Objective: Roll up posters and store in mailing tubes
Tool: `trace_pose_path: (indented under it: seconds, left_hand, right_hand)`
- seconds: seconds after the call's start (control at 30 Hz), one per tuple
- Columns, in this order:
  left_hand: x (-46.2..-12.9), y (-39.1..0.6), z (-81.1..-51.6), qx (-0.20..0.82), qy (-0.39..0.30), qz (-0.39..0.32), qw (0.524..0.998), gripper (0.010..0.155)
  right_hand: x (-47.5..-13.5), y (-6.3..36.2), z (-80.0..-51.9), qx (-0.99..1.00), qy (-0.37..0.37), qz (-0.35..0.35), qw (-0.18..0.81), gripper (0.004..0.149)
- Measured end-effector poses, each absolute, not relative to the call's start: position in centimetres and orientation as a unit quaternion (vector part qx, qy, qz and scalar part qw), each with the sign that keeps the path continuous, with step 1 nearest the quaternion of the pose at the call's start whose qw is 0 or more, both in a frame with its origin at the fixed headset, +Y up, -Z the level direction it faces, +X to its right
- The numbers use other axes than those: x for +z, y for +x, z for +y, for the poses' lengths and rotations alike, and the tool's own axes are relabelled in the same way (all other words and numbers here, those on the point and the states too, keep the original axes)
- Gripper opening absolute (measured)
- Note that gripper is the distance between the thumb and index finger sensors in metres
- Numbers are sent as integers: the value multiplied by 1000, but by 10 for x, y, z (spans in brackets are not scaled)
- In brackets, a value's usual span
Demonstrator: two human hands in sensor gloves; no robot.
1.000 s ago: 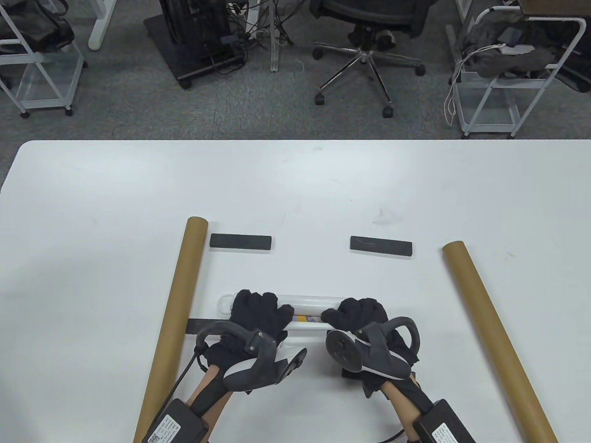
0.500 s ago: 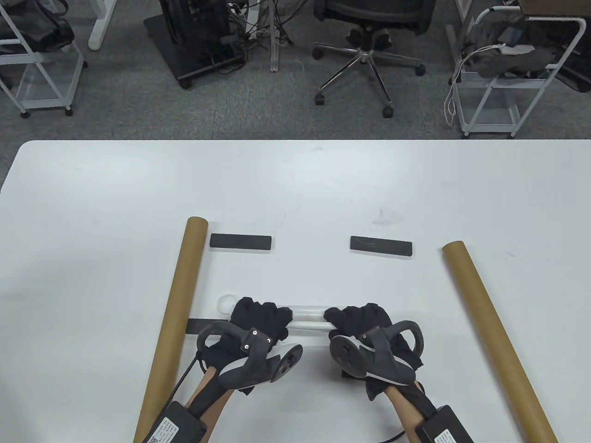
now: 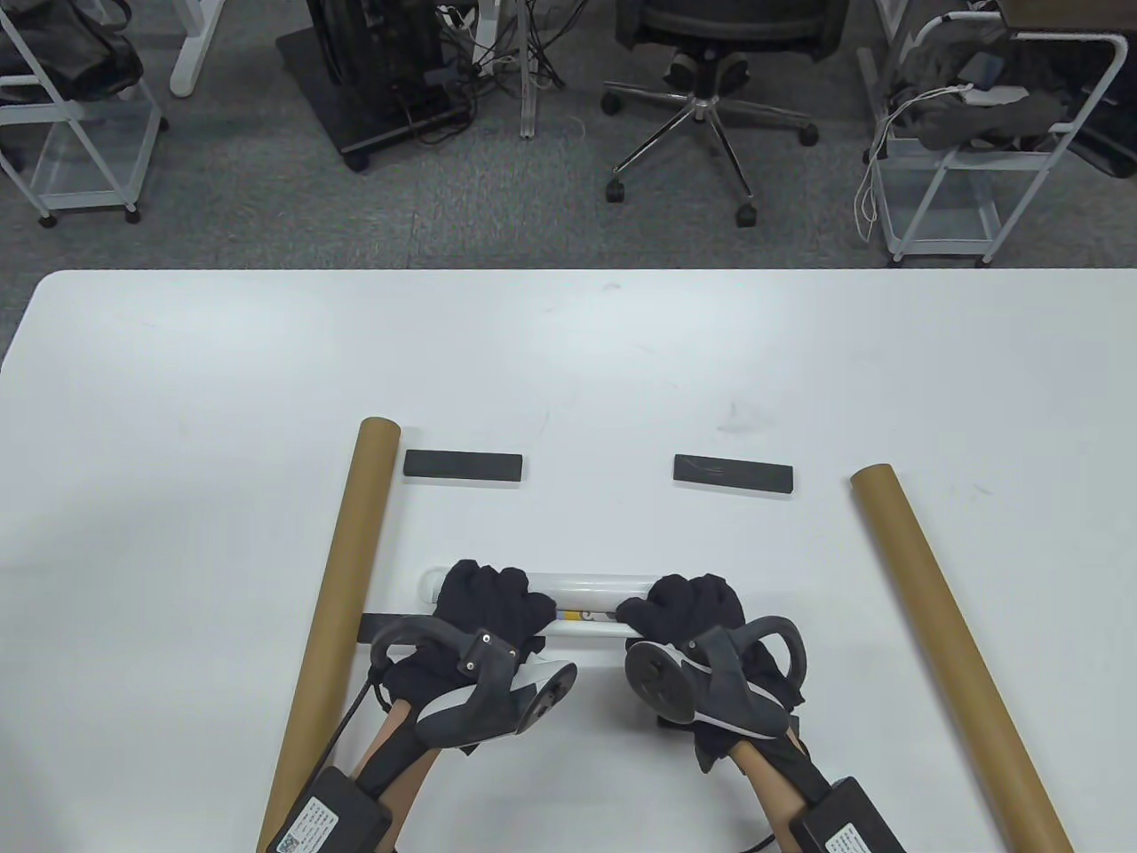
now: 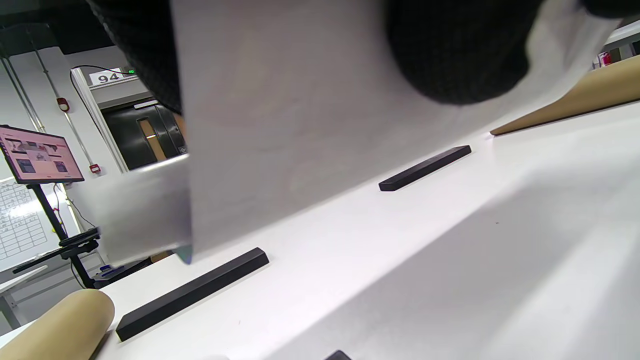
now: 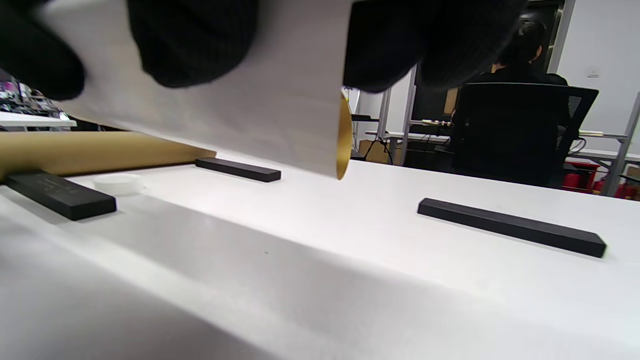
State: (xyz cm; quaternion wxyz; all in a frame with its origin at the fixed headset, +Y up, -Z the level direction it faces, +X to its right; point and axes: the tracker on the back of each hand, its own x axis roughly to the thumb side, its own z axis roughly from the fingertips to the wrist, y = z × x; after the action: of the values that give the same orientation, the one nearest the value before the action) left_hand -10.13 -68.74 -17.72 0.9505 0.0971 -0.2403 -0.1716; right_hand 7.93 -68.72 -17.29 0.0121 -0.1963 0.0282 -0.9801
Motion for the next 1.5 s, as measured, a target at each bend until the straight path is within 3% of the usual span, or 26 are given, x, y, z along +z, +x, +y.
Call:
trace_pose_path:
  seconds: [0.23, 0.43, 0.63, 0.77, 0.93, 1.1, 1.5]
  left_hand:
    - [-172, -96, -687, -199, 91, -250, 943, 51]
    - [-174, -102, -684, -149, 79, -254, 952, 59]
    - [-177, -108, -685, -141, 84, -238, 957, 54]
    - [-180, -113, -683, -106, 77, -231, 964, 53]
    - [-175, -108, -682, -153, 104, -233, 955, 47]
    - [-175, -108, -684, -157, 101, -228, 955, 42]
    - [-175, -111, -681, -158, 104, -230, 955, 62]
  right_hand:
    - [-174, 84, -689, -978, -208, 24, -5, 50]
    - [-176, 91, -685, -981, -188, 33, -20, 56]
    - [-175, 88, -688, -982, -186, 38, -17, 52]
    - [-174, 87, -687, -980, -192, 26, -34, 58]
    - [-173, 85, -686, -980, -193, 38, -24, 46]
    - [-172, 86, -686, -980, -193, 42, -24, 45]
    - [-175, 91, -686, -981, -183, 46, -33, 57]
